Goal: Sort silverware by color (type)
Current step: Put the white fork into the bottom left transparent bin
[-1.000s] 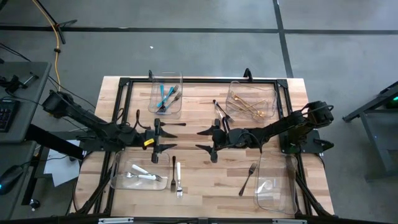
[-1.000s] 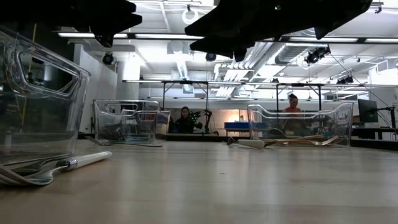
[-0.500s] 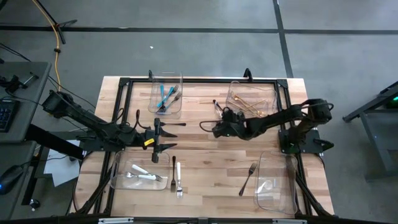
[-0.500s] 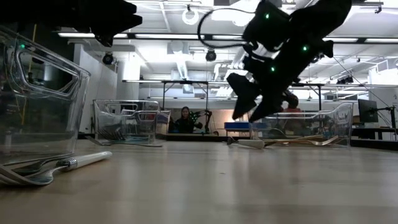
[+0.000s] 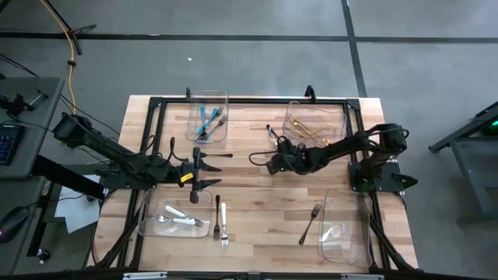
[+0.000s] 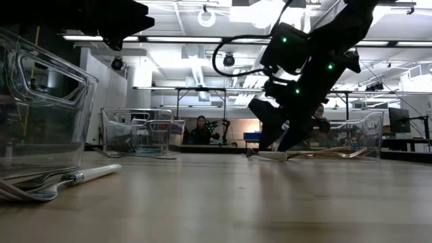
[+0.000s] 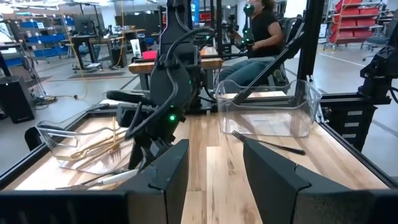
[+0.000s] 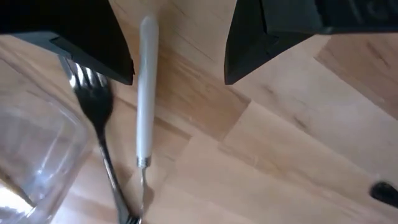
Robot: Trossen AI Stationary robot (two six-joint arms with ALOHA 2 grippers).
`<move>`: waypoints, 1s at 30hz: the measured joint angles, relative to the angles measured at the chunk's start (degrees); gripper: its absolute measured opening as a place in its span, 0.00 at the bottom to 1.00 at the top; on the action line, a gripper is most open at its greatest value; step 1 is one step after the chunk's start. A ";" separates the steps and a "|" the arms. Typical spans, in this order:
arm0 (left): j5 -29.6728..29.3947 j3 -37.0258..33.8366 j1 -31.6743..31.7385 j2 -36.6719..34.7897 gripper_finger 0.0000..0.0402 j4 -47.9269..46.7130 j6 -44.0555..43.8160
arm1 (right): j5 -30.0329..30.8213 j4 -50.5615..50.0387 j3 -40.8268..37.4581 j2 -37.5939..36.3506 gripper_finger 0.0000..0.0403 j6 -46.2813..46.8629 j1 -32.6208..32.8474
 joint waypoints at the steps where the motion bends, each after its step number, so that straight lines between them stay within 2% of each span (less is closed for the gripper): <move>1: 0.00 0.00 0.00 0.00 0.36 -0.02 0.00 | -0.23 -0.29 0.00 0.26 0.62 0.03 -0.07; 10: 0.00 0.01 0.00 0.00 0.36 -0.04 0.00 | 0.24 -0.26 0.04 3.15 0.61 0.97 -1.15; 13: 0.00 0.02 0.00 0.00 0.36 -0.16 0.00 | 0.26 -0.33 0.13 3.56 0.58 0.92 -1.41; 17: 0.00 0.02 0.00 0.00 0.36 -0.43 0.00 | 0.47 -0.70 0.13 3.61 0.46 0.94 -1.50; 25: 0.00 0.02 0.00 0.00 0.36 -0.85 -0.02 | 0.77 -1.38 0.13 3.73 0.06 -1.46 -1.54; 30: 0.00 0.02 0.00 0.00 0.36 -0.90 -0.48 | -1.15 -1.03 0.00 2.83 0.08 -4.63 -1.47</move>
